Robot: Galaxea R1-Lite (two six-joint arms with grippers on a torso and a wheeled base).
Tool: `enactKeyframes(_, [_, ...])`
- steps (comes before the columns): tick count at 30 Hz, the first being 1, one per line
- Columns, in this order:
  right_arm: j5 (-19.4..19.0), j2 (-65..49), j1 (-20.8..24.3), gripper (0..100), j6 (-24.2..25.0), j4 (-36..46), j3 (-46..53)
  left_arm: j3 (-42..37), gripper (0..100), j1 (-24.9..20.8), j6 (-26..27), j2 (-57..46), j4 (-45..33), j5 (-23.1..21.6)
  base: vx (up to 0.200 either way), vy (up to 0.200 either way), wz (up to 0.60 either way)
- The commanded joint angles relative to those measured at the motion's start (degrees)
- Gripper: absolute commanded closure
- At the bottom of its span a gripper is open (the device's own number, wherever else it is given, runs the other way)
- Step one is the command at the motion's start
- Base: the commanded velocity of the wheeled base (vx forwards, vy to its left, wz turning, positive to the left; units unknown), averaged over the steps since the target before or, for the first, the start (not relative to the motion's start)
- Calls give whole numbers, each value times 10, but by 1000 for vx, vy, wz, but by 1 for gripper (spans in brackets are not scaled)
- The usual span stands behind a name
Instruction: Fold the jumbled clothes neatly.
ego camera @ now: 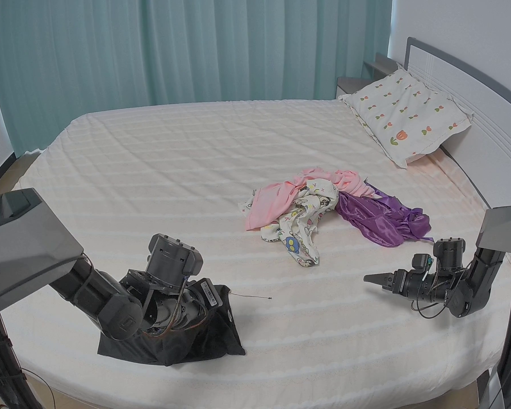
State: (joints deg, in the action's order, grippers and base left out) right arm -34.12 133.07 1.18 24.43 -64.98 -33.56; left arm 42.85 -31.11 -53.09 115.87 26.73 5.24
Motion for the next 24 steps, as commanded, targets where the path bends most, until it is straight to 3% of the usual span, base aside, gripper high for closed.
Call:
enactKeyframes(1, [-1,2,0,0,0,0,0,6,100,-2,-14,12,6,-4,0,0,0])
enactKeyframes(4, [-1,3,1,0,0,0,1,6,100,-12,-19,16,15,-12,0,0,0])
enactKeyframes(5, [-1,2,2,0,0,0,1,7,0,-17,-19,16,19,-10,0,0,0])
enactKeyframes(15, [-1,3,6,0,0,0,3,-19,0,-28,-65,-37,79,-13,0,0,0])
enactKeyframes(18, [-1,3,7,0,0,0,3,-44,0,3,-69,-62,81,-23,0,0,0])
enactKeyframes(24, [-1,3,9,0,2,0,3,-104,0,77,-105,-86,89,-88,0,0,0])
